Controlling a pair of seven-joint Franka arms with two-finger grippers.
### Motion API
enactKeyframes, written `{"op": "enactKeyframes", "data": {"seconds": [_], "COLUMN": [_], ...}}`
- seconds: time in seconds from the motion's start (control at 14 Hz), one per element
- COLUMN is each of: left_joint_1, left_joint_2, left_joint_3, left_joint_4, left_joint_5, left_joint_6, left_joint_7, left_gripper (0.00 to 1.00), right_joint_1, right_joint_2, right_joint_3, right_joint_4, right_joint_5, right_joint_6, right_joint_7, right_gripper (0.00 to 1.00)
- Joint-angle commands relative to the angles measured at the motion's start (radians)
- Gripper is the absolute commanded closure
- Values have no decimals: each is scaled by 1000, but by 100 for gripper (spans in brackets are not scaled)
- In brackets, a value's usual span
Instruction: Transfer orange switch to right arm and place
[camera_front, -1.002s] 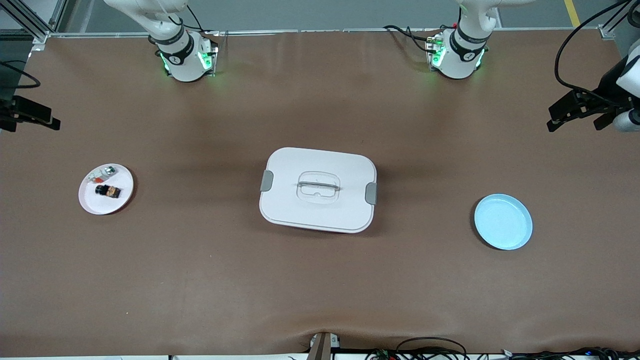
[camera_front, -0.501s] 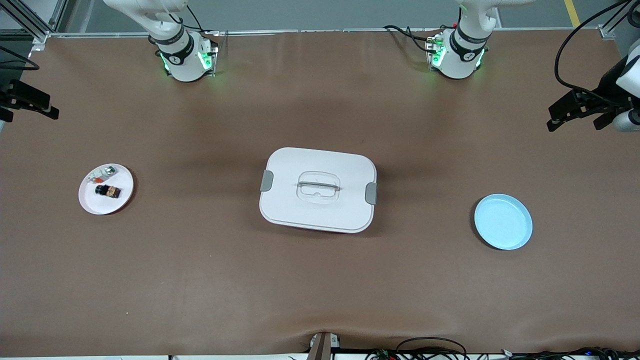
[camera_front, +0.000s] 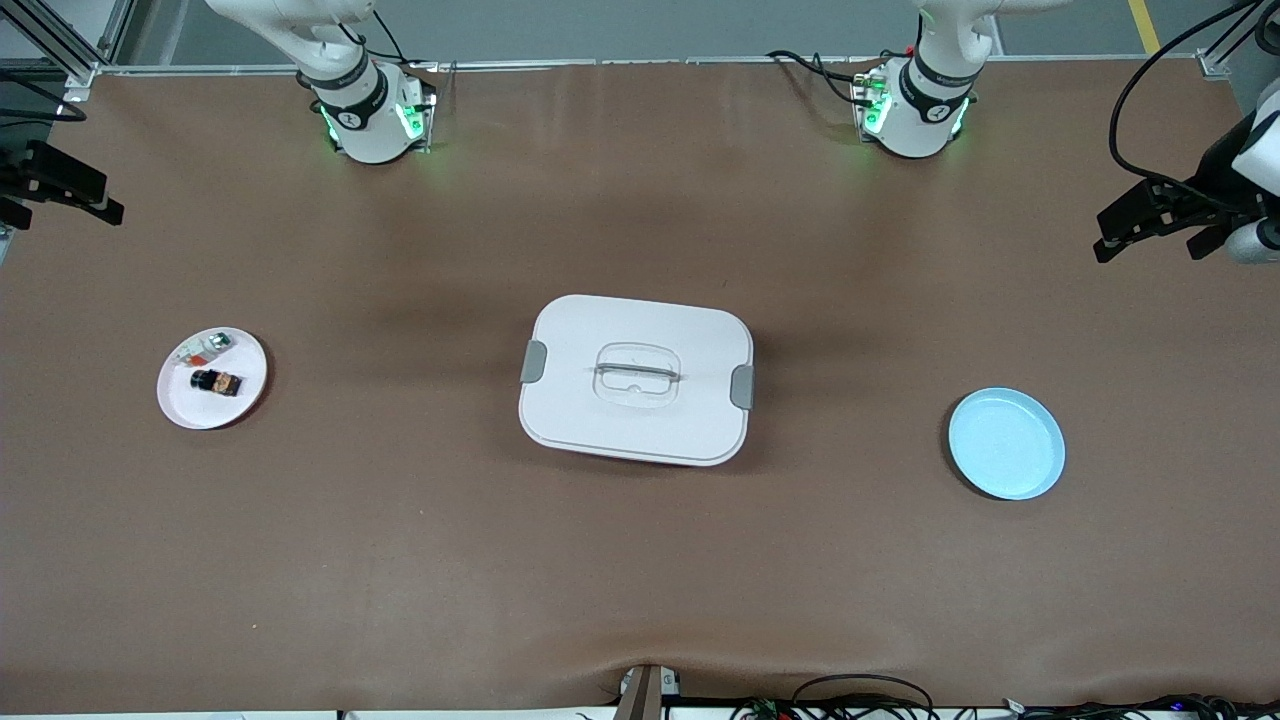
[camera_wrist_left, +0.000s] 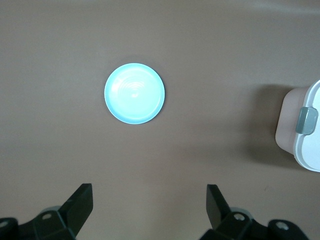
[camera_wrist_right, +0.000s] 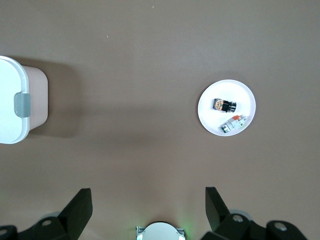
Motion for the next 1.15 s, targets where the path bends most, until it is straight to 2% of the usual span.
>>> {"op": "enactKeyframes", "data": {"seconds": [0.0, 1.07], "left_joint_1": [6, 4], "left_joint_2": [0, 10], "left_joint_3": [1, 1], "left_joint_4": [12, 12], "left_joint_5": [-17, -16], "left_joint_6": [-22, -38], "left_joint_7": [15, 10], "left_gripper": [0, 0], "right_joint_1": [17, 6], "right_joint_2": [-26, -29], "right_joint_3": [-12, 3], "right_joint_4": [-30, -25], "right_joint_5": [5, 2], "right_joint_6": [22, 24], "right_joint_7": [23, 64], "right_gripper": [0, 0]}}
